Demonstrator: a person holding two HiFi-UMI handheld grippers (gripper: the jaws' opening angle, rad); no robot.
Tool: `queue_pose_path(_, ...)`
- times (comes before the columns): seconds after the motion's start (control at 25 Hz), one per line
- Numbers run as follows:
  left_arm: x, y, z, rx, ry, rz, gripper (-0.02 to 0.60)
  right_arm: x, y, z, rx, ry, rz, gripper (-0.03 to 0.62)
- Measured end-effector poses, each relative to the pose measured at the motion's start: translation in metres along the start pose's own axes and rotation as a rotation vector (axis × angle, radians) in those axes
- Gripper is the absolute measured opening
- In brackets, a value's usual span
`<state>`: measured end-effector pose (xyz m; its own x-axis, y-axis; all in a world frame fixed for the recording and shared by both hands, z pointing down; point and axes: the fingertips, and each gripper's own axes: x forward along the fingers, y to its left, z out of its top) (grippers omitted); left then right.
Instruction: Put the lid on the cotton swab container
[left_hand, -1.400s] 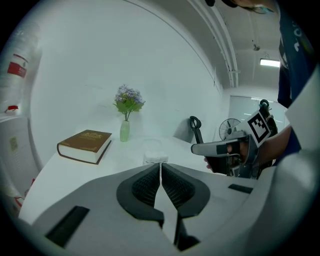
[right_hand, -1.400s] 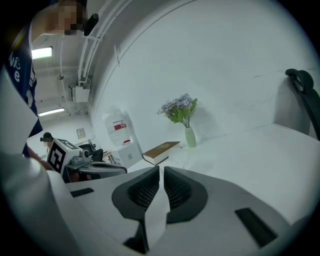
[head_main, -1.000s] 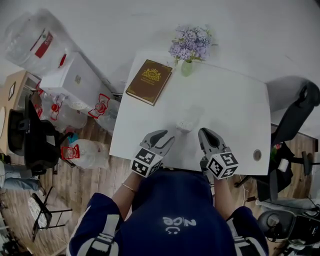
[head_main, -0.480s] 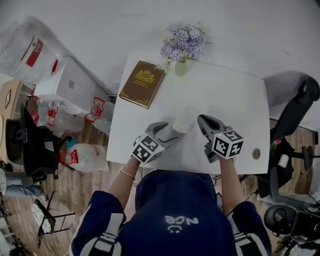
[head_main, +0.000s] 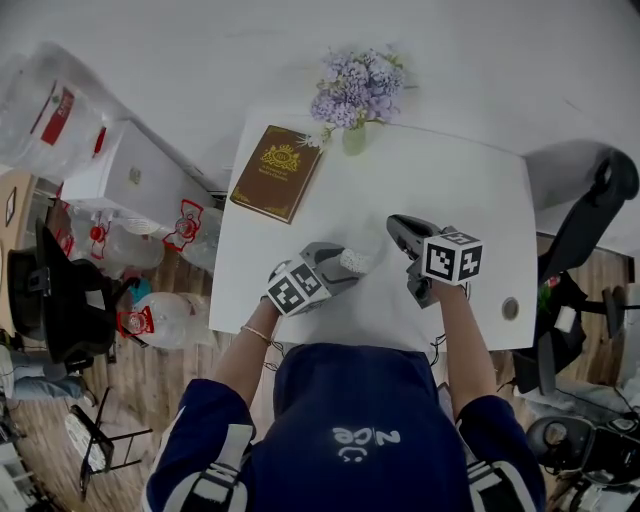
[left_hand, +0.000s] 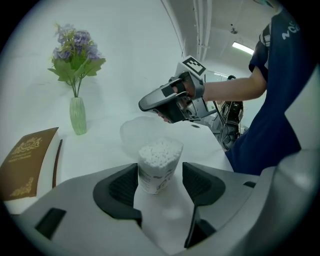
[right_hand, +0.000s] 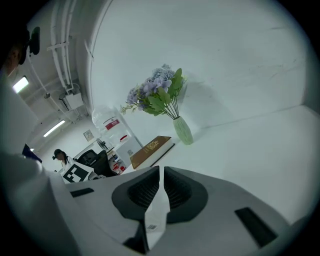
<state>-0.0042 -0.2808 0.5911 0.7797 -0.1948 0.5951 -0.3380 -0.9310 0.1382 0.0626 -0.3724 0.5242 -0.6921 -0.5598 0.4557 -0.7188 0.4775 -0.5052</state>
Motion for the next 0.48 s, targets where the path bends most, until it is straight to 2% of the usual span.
queue_pose_path(0.08, 0.002, 0.003, 0.0, 0.021, 0.001, 0.013, 0.269, 0.005, -0.002, -0.005, 0.021, 0.04, 0.016, 0.057)
queue_pose_path(0.24, 0.004, 0.005, 0.0, 0.04, 0.001, 0.01, 0.267, 0.016, -0.003, -0.014, 0.062, 0.102, 0.057, 0.057)
queue_pose_path(0.48, 0.005, 0.005, 0.0, 0.042, -0.001, 0.009, 0.265, 0.029, -0.006, -0.021, 0.189, 0.146, 0.103, 0.057)
